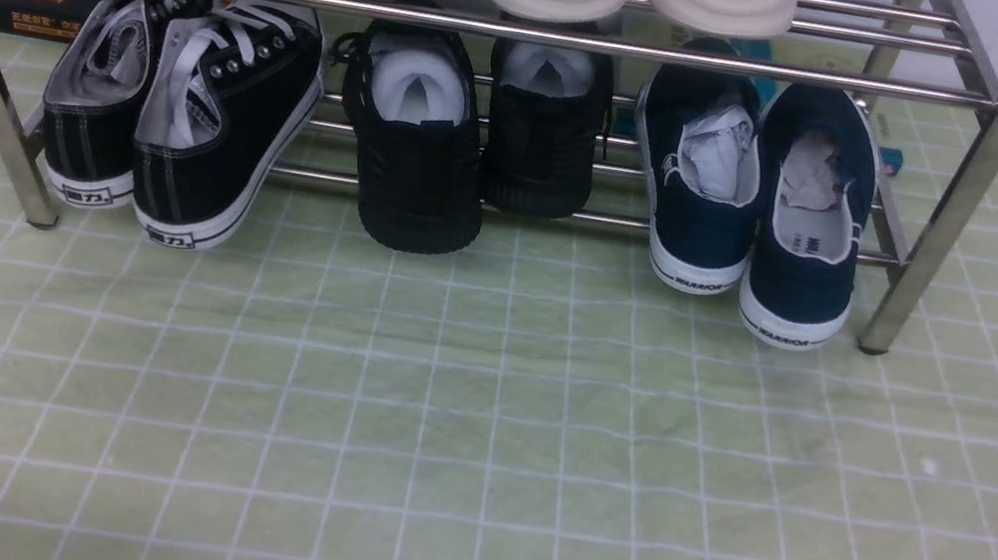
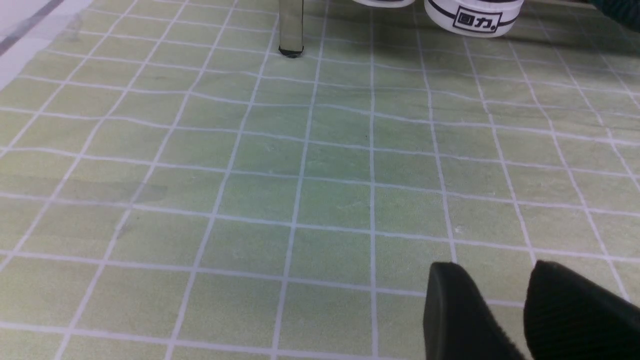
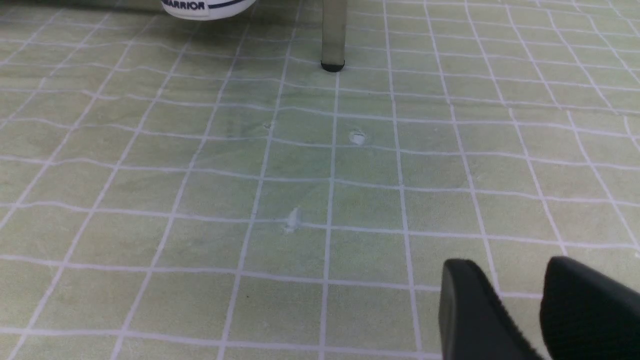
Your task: Take the shoes off the shelf with your hand from the green coffee tablecloth.
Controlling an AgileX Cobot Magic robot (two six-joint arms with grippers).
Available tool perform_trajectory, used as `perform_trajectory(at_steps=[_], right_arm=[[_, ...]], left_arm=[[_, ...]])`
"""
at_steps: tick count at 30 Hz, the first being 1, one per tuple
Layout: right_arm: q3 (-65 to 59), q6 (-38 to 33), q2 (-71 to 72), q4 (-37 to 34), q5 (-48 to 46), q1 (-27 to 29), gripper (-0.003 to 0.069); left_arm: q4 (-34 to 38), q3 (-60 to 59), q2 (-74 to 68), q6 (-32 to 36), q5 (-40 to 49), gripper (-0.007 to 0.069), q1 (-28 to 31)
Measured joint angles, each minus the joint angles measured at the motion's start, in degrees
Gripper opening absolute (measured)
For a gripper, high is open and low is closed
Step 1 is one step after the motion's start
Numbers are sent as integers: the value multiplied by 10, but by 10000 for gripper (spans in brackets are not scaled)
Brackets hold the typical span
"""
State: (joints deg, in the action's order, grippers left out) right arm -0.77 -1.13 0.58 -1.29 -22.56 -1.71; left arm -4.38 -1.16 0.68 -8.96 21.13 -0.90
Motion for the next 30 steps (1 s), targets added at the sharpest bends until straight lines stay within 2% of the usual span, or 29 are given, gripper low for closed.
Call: perform_trajectory(at_steps=[22,25,30], right_arm=[[0,2,0,-6,1,0,237],[-2,30,0,-88,17,0,237],[-6,101,0,-271,29,0,237]], left_arm=[[0,0,0,0,0,242,0],[0,0,0,0,0,242,0],[0,0,0,0,0,242,0]])
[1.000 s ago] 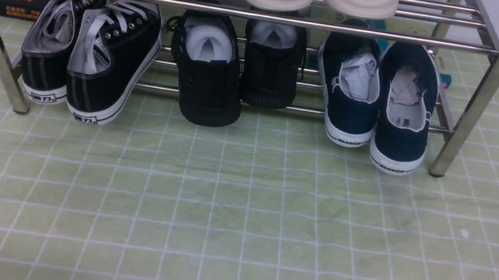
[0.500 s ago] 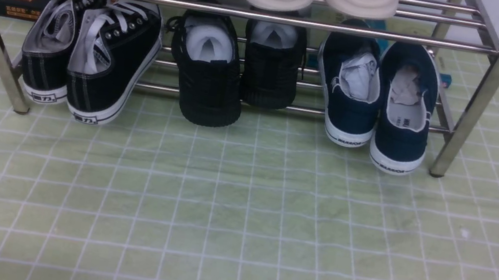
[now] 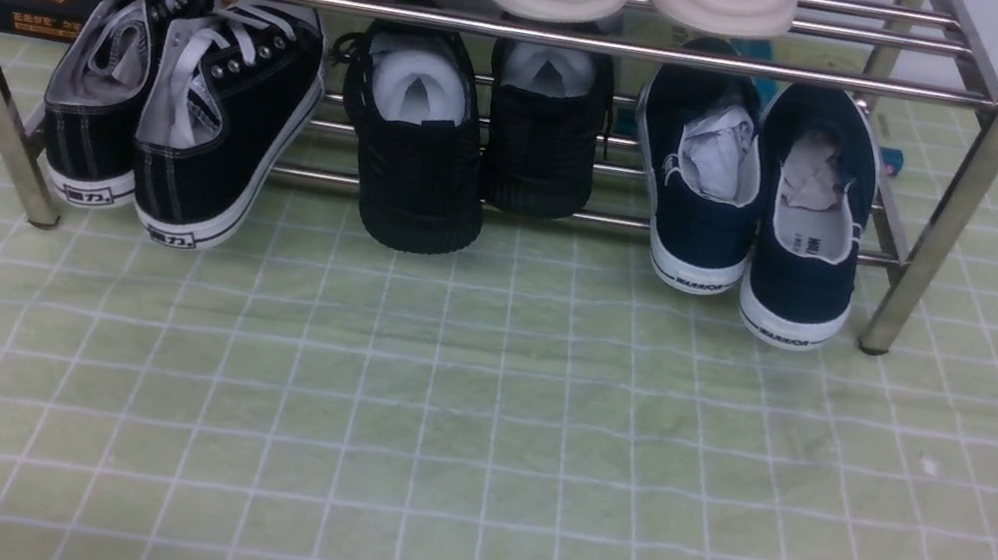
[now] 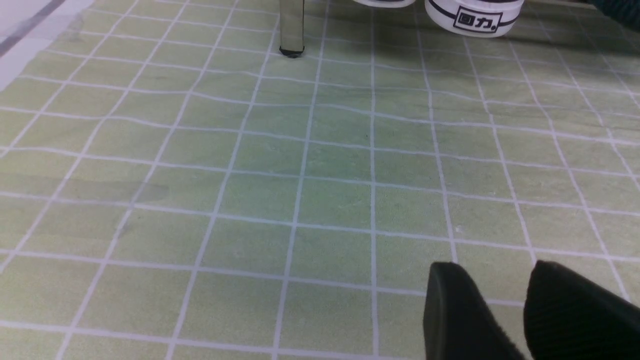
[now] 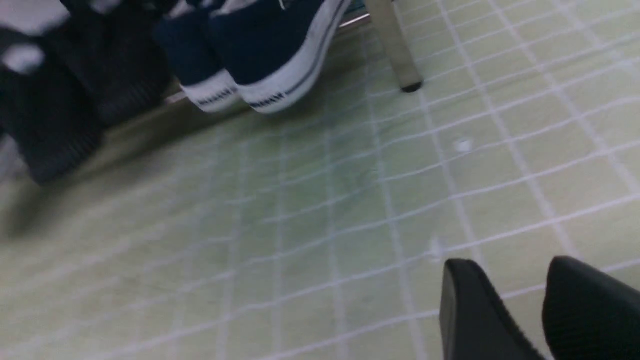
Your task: Take the shoes off the shelf with your hand from the green coffee tablecloth.
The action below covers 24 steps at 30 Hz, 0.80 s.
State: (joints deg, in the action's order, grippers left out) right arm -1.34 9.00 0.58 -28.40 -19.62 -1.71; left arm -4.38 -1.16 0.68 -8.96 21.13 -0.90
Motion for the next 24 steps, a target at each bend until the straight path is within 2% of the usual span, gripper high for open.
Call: perform_trajectory(at_steps=[4,10,12,14,17,19,21,24], right_arm=[[0,15,0,-105,10,0,237],[0,7,0,-152,11,0,235],[10,-3,0,-156,11,0,219],[50,-42,0,-153,12,0,167],[107,-94,-13,-141,15,0,85],[192,-168,-69,-112,1,0,-3],[236,-190,-116,-94,-27,0,-11],[300,-193,-233,-63,-143,0,-1]], left_arm=[[0,0,0,0,0,242,0],[0,0,0,0,0,242,0],[0,0,0,0,0,242,0],[0,0,0,0,0,242,0],[0,0,0,0,0,242,0],[0,0,0,0,0,242,0],[0,0,0,0,0,242,0],[0,0,0,0,0,242,0]])
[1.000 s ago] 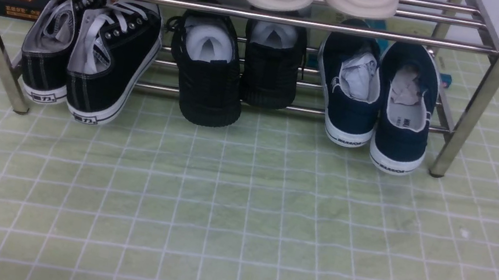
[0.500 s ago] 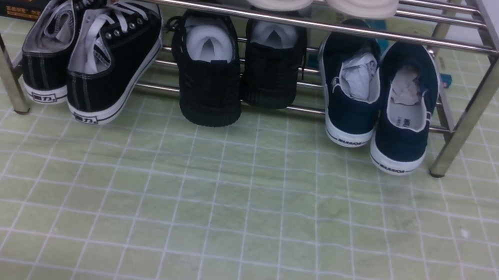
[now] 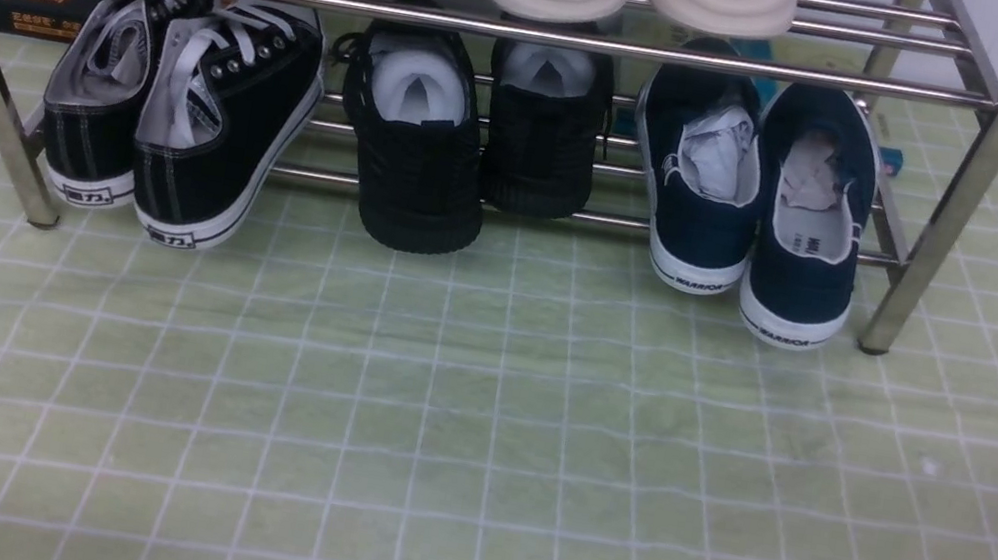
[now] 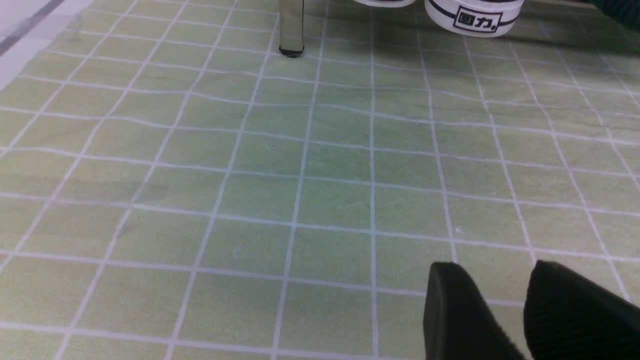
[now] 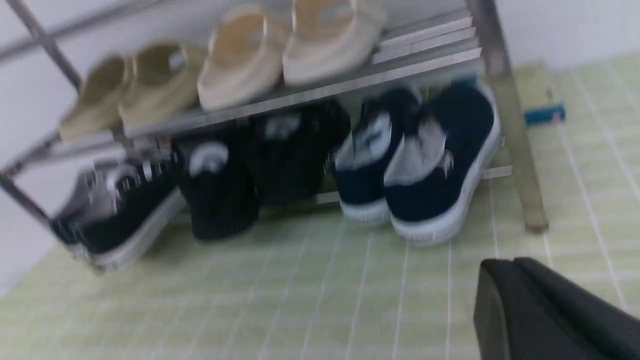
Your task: Take the shoes off the shelf with your hand from the green coffee tablecloth.
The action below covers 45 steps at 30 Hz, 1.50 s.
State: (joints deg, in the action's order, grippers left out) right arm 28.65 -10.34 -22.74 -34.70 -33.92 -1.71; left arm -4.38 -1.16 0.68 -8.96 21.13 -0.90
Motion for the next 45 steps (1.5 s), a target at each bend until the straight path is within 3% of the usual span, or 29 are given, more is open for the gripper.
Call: perform_trajectory(at_steps=[5,11,15,18,21,23,26,28,30,34,37,45], right_arm=[[45,3,-188,25,-157,0,2],[105,-54,-392,-12,-193,-4,3],[155,-117,-489,-75,-187,-72,4],[188,-118,-526,-71,-183,-130,4],[246,-81,-567,-27,-178,-192,4],[325,-10,-607,54,-179,-231,4],[391,38,-635,121,-182,-248,8],[459,92,-669,204,-187,-259,21],[490,113,-683,233,-190,-261,31],[574,157,-727,297,-190,-264,97],[631,173,-777,337,-169,-264,203],[675,180,-858,367,-76,-264,371]], left_arm=[[0,0,0,0,0,242,0],[0,0,0,0,0,242,0],[0,0,0,0,0,242,0],[0,0,0,0,0,242,0],[0,0,0,0,0,242,0],[0,0,0,0,0,242,0],[0,0,0,0,0,242,0],[0,0,0,0,0,242,0],[0,0,0,0,0,242,0],[0,0,0,0,0,242,0],[0,0,0,0,0,242,0],[0,0,0,0,0,242,0]])
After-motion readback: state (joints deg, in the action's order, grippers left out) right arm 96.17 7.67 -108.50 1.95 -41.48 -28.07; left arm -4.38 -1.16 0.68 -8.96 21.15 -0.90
